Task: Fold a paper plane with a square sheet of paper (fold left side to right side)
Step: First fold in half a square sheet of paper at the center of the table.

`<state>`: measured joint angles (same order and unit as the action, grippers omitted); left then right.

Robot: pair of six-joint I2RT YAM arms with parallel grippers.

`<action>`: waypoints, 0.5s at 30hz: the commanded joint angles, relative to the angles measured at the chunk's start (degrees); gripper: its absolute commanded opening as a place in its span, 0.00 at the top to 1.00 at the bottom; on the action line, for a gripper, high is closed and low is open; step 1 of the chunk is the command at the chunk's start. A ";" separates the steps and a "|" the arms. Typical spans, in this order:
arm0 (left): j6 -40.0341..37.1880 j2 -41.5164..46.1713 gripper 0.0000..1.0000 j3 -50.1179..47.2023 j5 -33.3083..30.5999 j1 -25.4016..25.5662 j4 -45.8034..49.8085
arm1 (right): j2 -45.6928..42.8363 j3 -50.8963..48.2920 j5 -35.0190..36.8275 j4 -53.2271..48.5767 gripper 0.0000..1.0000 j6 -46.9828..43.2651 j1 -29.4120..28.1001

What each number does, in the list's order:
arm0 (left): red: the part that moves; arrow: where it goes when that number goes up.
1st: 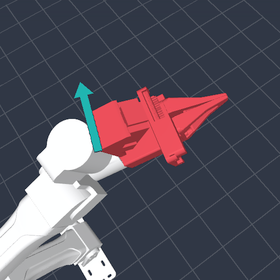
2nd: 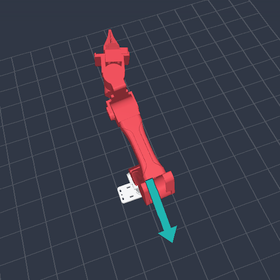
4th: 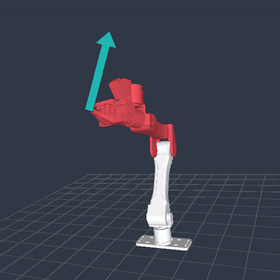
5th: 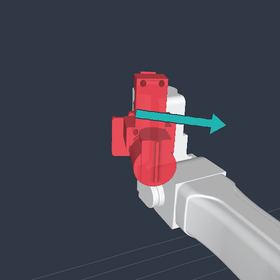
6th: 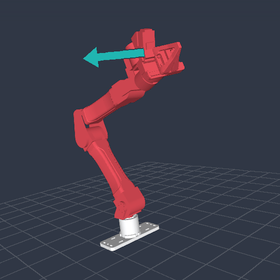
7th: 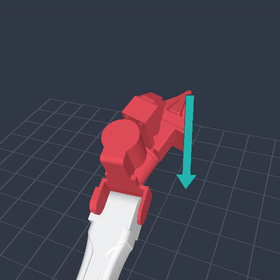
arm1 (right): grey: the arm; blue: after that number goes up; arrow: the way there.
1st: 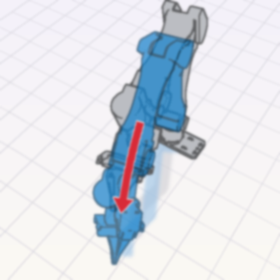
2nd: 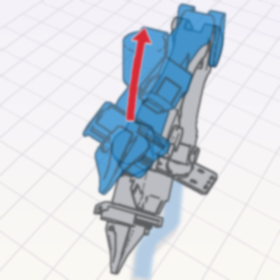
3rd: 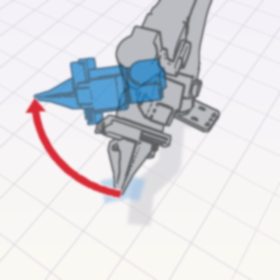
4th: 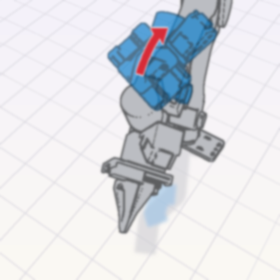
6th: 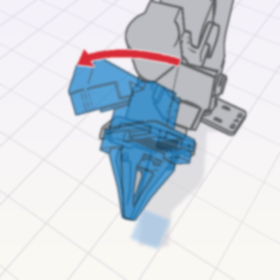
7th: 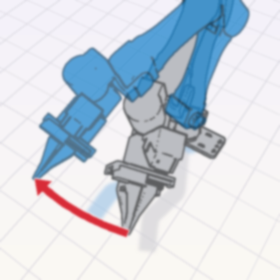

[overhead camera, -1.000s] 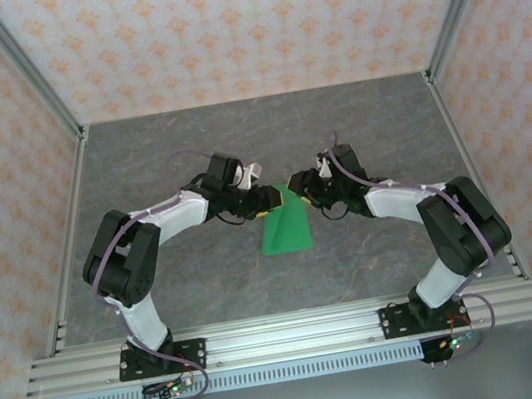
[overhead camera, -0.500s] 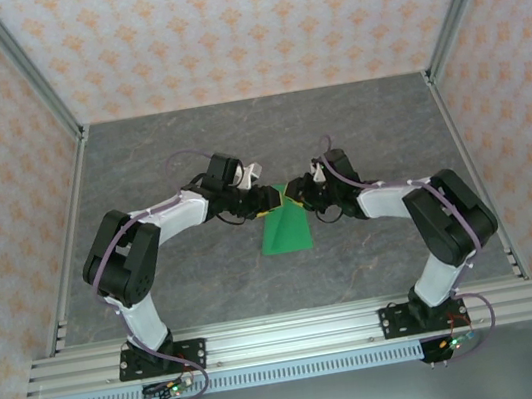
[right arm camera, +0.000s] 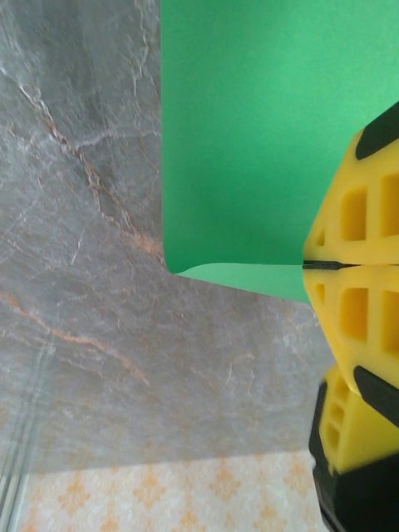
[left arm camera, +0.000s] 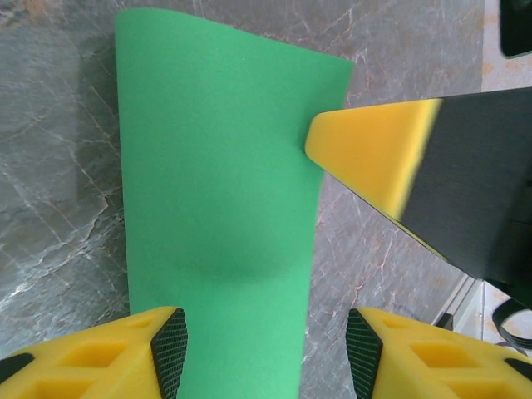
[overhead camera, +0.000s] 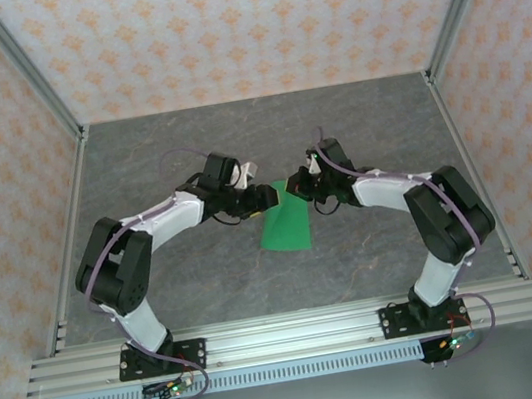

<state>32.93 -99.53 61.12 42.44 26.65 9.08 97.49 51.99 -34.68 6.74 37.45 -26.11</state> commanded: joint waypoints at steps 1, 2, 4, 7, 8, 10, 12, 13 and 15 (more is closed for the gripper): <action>-1.29 1.12 0.44 -1.18 -3.32 0.28 3.05 | 1.92 1.83 3.50 -5.95 0.94 -4.88 0.36; -1.36 0.71 0.43 -0.93 -3.48 0.33 3.24 | 2.08 2.10 4.02 -6.74 0.94 -5.45 0.31; -1.80 -0.08 0.43 -0.13 -4.23 0.34 4.19 | 2.35 2.48 5.12 -7.94 0.94 -6.29 0.34; -1.99 -1.68 0.43 1.55 -5.55 0.55 5.62 | 2.35 2.98 6.97 -9.87 0.94 -7.73 0.34; -1.99 -2.30 0.43 2.27 -6.05 0.67 6.25 | 2.33 3.16 7.50 -10.50 0.93 -8.14 0.28; -4.14 -3.70 0.43 3.95 -6.97 1.09 7.76 | 2.35 3.38 8.30 -11.34 0.93 -8.79 0.34; -5.00 -5.37 0.44 5.88 -7.68 1.91 9.17 | 2.36 3.47 8.43 -11.48 0.93 -9.06 0.48; -5.33 -6.10 0.43 6.72 -8.10 2.25 9.97 | 2.37 3.54 8.49 -11.46 0.93 -9.08 0.60; -6.08 -7.52 0.44 8.33 -9.27 2.99 11.37 | 2.44 3.56 8.80 -11.49 0.93 -9.25 0.74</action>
<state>29.56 -105.41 66.59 36.29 28.56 16.36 99.83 53.87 -28.18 -3.18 29.98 -25.82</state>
